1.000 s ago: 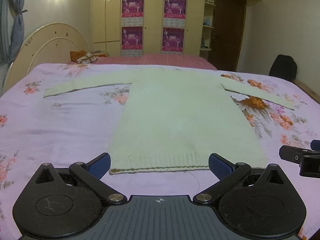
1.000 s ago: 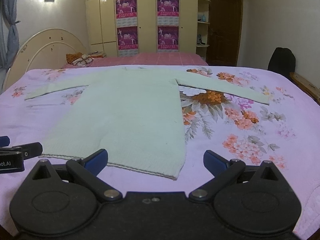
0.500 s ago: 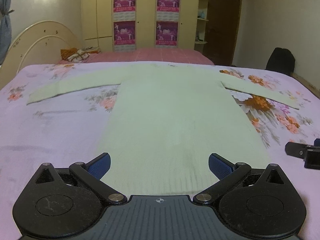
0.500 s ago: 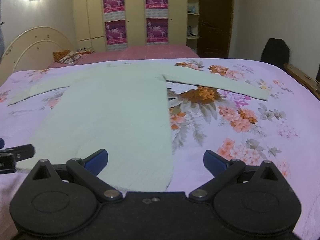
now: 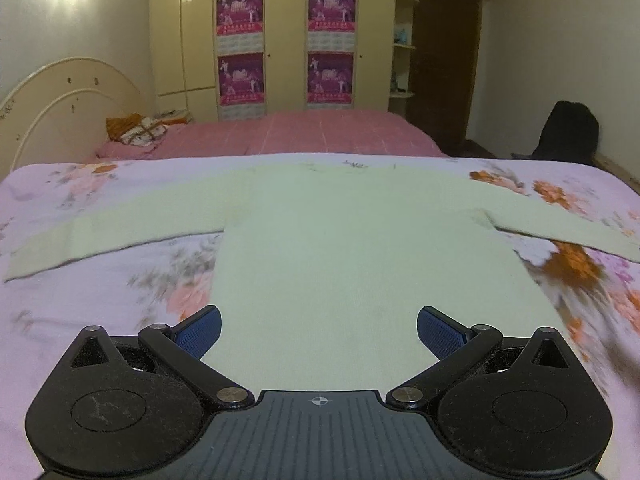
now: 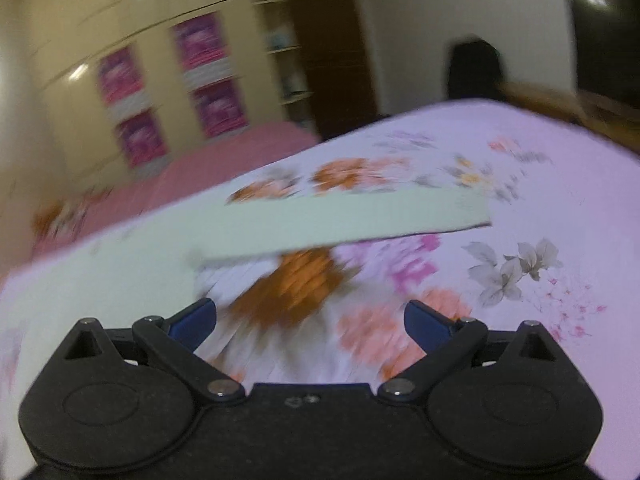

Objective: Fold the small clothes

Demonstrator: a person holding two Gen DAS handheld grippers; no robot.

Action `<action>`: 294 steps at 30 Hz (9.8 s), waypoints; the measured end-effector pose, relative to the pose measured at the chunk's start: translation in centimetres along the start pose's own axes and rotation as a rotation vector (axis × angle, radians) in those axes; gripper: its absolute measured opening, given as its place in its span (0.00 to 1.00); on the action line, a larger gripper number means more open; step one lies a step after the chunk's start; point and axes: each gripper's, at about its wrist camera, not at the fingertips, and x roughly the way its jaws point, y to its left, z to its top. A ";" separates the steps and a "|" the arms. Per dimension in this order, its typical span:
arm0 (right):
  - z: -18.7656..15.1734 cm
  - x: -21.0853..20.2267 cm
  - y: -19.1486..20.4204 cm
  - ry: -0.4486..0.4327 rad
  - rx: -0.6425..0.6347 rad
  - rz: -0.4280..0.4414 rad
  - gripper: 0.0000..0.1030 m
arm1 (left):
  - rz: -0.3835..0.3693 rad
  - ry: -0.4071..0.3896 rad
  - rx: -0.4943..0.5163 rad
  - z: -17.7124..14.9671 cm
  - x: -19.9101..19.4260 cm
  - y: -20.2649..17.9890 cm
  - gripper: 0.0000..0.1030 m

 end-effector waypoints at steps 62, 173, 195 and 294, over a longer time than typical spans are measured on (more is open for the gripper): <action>3.2 18.8 20.4 0.086 -0.251 0.274 0.05 | 0.105 0.083 -0.197 2.3 11.7 14.0 1.00; 4.6 20.5 12.2 0.108 -0.067 0.306 0.20 | -0.243 0.111 -0.425 6.7 29.9 12.5 0.03; 8.7 29.3 13.8 0.150 -0.074 0.238 0.07 | -0.228 0.080 -0.473 5.2 28.9 12.4 0.03; 3.1 16.7 18.9 0.172 -0.084 0.391 0.40 | -0.470 -0.039 -0.141 9.4 29.8 1.2 0.63</action>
